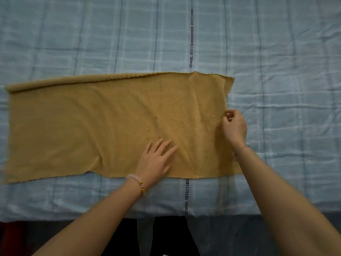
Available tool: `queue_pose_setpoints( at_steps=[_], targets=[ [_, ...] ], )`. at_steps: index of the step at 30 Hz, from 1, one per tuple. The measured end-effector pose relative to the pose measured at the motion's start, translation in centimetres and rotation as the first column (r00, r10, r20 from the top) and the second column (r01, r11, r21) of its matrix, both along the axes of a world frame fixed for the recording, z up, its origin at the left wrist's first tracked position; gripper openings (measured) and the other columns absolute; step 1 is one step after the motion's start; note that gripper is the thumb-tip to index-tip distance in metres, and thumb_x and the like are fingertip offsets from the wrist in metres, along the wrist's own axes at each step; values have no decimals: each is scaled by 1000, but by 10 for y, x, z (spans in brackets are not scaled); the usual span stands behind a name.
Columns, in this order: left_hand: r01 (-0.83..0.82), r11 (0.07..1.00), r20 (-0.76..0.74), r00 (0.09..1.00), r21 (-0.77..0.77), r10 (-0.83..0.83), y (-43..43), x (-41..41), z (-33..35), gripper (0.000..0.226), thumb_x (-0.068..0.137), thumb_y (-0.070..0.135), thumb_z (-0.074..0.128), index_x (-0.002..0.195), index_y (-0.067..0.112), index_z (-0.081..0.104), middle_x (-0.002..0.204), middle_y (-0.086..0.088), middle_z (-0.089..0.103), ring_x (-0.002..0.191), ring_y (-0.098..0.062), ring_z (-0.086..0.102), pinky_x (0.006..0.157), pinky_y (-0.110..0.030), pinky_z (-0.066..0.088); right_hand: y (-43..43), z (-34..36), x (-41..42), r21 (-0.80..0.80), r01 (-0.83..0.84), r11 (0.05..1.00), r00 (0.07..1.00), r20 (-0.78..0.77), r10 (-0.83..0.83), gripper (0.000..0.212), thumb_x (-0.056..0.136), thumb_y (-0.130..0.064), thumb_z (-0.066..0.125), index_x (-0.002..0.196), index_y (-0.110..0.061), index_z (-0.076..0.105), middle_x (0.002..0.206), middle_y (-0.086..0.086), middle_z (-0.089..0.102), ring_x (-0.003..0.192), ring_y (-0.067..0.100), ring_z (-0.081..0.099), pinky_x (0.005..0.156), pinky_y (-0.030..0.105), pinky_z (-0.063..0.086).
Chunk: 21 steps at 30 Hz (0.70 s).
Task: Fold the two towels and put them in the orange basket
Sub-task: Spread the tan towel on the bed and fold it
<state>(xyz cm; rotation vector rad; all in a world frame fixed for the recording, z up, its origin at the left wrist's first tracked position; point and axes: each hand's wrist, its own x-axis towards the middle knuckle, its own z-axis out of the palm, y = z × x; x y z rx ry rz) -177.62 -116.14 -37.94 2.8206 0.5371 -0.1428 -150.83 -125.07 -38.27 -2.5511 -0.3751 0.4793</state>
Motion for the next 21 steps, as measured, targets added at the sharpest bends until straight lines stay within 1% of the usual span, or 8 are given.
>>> queue_pose_setpoints(
  at_steps=[2,7,11,14,17,19,20,21],
  targets=[
    [18,1000,-38,999,13,-18,-8,2,-6,73,67,46,75,131,26,50,137,-6,52,123,-30,52,96,-54,44,7,-2,19,-7,34,999,999,-32,-34,28,89,-19,52,112,-8,61,113,14,63,107,31,57,93,38,43],
    [49,998,-129,991,25,-45,-17,-2,-17,79,68,56,70,136,27,44,146,-6,41,133,-30,40,99,-58,39,25,0,42,31,87,996,982,-169,-80,29,92,-23,51,116,-9,61,115,9,65,109,26,58,92,33,43],
    [30,999,-85,996,29,-28,-17,6,-12,71,68,52,70,131,27,50,141,-5,47,129,-29,45,101,-58,36,46,0,52,111,169,979,955,-264,-135,26,91,-23,55,112,-10,64,110,8,68,102,21,62,91,30,49],
    [3,1000,-34,999,12,-3,-12,20,-7,63,71,45,71,128,26,54,137,-5,52,126,-27,49,101,-53,39,54,-3,55,137,262,955,898,-398,-189,28,88,-20,61,114,-9,61,111,10,65,100,21,61,94,36,50],
    [-23,999,-27,999,-22,22,-7,34,-5,60,73,43,70,128,25,53,137,-5,52,125,-27,49,101,-51,41,57,-2,59,156,320,934,851,-480,-212,34,86,-14,65,117,-6,58,111,10,62,100,22,60,93,36,50],
    [-12,999,-52,999,-40,10,-6,37,-6,61,77,43,67,133,27,49,142,-5,47,130,-27,44,104,-51,37,55,0,62,157,323,933,848,-486,-212,32,85,-15,67,115,-5,61,105,9,62,95,20,60,90,34,51],
    [0,999,-71,997,-47,-3,-7,37,-7,62,78,42,65,135,29,46,144,-5,43,133,-27,40,106,-52,35,53,1,66,136,288,948,879,-430,-205,29,85,-18,67,112,-7,64,102,8,64,93,19,60,89,33,51],
    [11,999,-88,996,-50,-15,-9,38,-8,63,78,42,65,136,30,44,146,-5,41,134,-28,38,107,-52,33,51,2,70,92,229,969,927,-324,-189,25,85,-21,67,107,-9,67,100,6,66,92,19,62,89,32,51]
  ],
)
